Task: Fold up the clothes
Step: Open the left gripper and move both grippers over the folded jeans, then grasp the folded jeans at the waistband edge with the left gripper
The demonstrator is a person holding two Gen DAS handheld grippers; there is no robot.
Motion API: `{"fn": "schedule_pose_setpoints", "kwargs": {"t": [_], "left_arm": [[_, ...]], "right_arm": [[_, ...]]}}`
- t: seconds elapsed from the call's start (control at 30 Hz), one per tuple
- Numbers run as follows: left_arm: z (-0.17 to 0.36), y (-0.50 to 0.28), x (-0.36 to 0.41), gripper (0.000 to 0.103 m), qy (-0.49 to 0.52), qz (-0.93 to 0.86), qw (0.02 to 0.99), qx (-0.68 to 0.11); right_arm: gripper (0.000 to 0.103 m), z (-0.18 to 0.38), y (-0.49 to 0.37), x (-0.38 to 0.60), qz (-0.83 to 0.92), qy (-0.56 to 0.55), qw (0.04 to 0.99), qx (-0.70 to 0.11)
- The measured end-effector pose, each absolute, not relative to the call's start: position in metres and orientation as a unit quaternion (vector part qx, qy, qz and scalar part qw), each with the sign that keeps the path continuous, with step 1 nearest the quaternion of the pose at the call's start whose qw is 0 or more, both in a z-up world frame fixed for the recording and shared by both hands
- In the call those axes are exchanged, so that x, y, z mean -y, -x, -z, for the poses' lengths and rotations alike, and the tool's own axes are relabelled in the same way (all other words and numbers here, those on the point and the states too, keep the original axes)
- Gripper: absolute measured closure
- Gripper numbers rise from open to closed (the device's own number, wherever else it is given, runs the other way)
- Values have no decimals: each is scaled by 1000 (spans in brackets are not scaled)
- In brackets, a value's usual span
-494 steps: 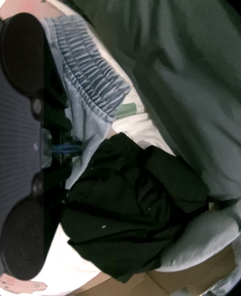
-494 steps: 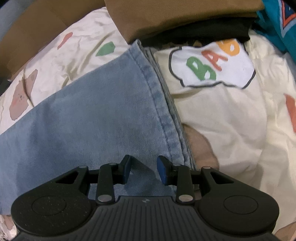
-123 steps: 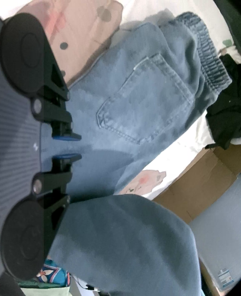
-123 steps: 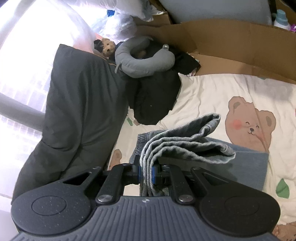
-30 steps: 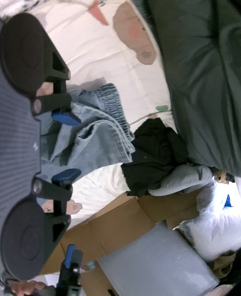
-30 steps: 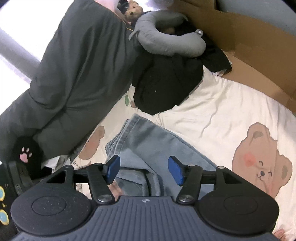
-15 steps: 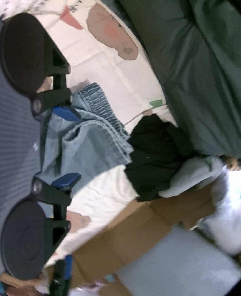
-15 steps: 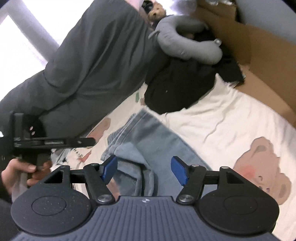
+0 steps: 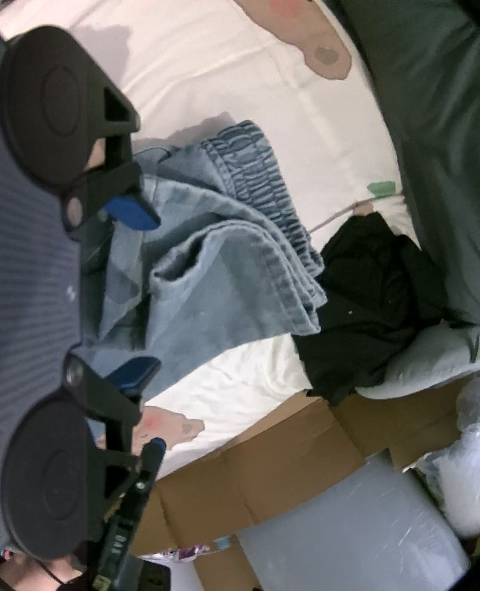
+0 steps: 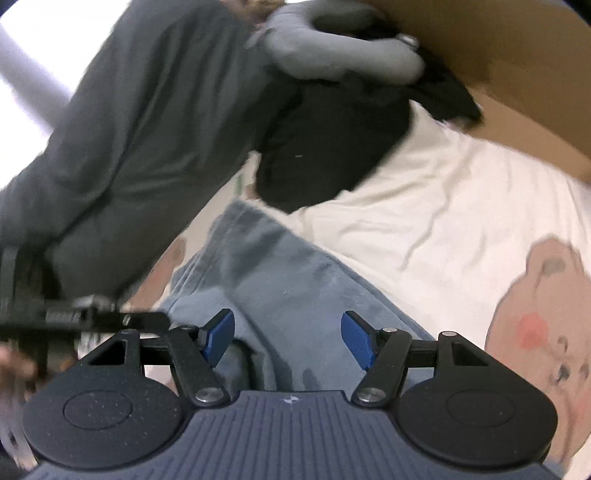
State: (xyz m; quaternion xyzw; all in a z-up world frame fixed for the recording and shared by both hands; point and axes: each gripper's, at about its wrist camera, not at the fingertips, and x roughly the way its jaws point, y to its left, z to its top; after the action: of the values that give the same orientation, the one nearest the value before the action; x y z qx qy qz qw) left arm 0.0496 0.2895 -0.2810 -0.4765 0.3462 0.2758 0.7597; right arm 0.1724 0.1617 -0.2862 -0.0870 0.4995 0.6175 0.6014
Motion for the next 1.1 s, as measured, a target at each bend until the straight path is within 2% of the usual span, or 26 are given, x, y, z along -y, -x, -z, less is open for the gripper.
{"fn": "schedule_pose_setpoints", "kwargs": {"t": [0.23,0.33,0.37,0.4,0.43,0.83,1.07,1.1], "left_arm": [[294,-45,-302,26,532,-272,740,-309],[299,-41,-306,31,552,-283,732,-281],[302,-41,-306,41,558,-284,728,-280],[305,-41,-306,68,563,-285,722,-283],[309,-42,-307,82,568,-286,714,-294],[293,-15,-317,88,515,-322,724,-327],[288,-2,-318,81,474,-350,729,-347],[286,0,-317,76,468,-357,731,-346]], "right_arm": [[33,312,-190,-164,-587,39,606,-535],[33,320,-184,-165,-587,41,600,-541],[33,323,-182,-165,-589,43,598,-543],[33,324,-179,-165,-590,45,594,-545],[33,326,-176,-166,-592,47,590,-547],[33,335,-156,-169,-611,69,562,-554],[33,342,-151,-170,-607,78,557,-561],[33,344,-151,-171,-606,80,557,-563]]}}
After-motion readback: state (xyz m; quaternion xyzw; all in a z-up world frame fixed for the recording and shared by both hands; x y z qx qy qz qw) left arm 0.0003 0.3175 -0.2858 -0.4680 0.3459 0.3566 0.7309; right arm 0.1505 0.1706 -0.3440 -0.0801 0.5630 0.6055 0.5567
